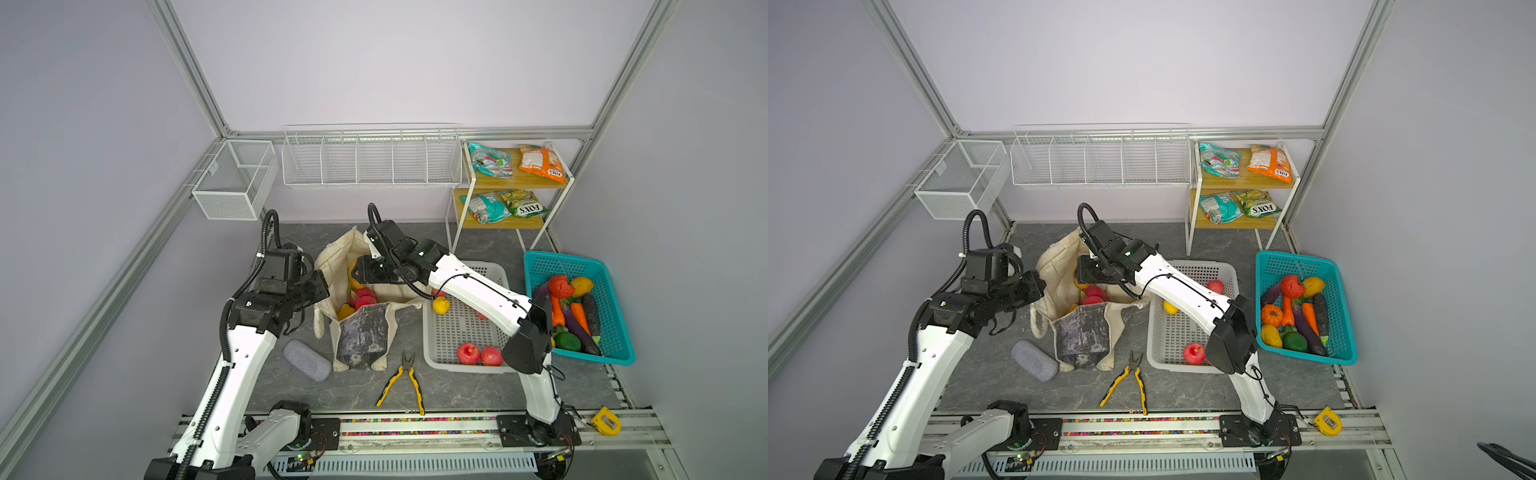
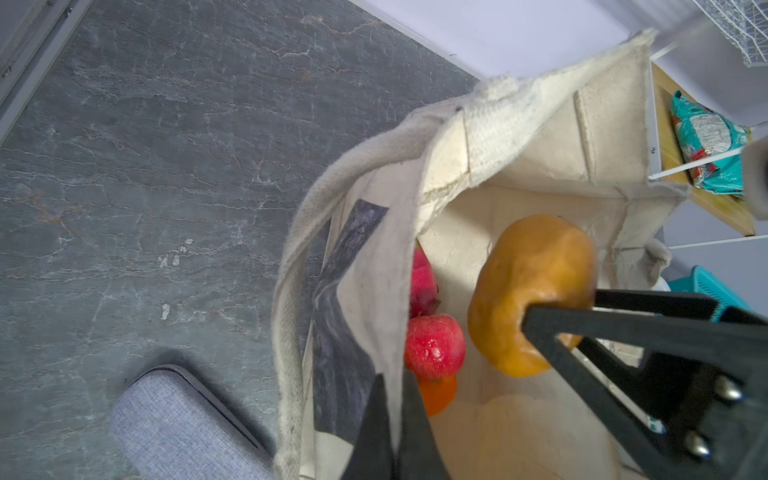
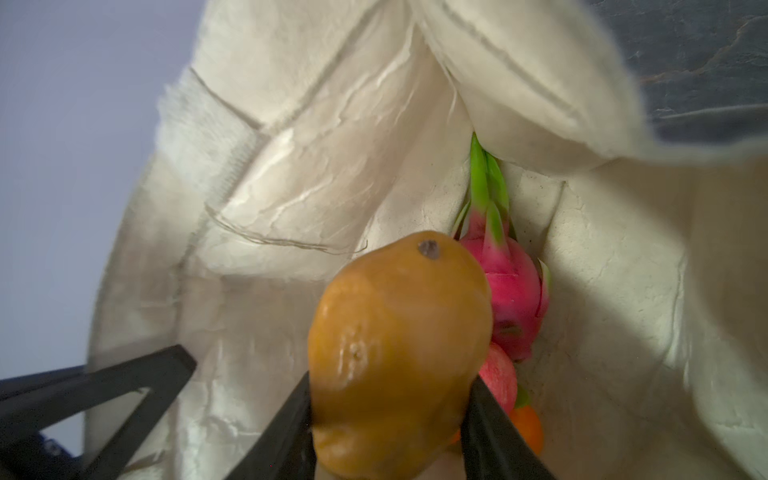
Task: Place the food into the grocery bag and tie it
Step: 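Lower the potato into the bag beside the dragon fruit and release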
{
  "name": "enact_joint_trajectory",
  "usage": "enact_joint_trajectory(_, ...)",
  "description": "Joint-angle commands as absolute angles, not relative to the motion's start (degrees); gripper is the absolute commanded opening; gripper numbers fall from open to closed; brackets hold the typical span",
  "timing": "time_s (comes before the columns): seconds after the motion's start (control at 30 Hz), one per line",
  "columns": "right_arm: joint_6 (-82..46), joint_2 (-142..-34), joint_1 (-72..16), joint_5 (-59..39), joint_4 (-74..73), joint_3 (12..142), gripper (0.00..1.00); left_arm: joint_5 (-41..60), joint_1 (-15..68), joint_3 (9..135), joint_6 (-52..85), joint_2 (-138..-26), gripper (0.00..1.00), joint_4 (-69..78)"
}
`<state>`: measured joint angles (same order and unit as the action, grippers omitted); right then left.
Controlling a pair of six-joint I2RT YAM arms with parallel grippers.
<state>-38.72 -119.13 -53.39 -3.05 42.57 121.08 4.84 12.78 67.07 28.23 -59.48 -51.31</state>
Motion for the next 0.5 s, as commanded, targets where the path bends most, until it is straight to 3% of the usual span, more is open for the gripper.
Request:
enact_joint_trajectory(0.0, -34.07, -120.33, -54.05, -3.23, 44.3, 121.9, 0.44, 5.6, 12.74, 69.39, 28.74, -59.41, 0.0, -50.55)
enact_joint_trajectory(0.47, -31.99, -126.17, -54.05, -5.75, 41.97, 120.15, 0.44, 6.07, 12.74, 70.22, 29.0, -60.49, 0.0, -50.05)
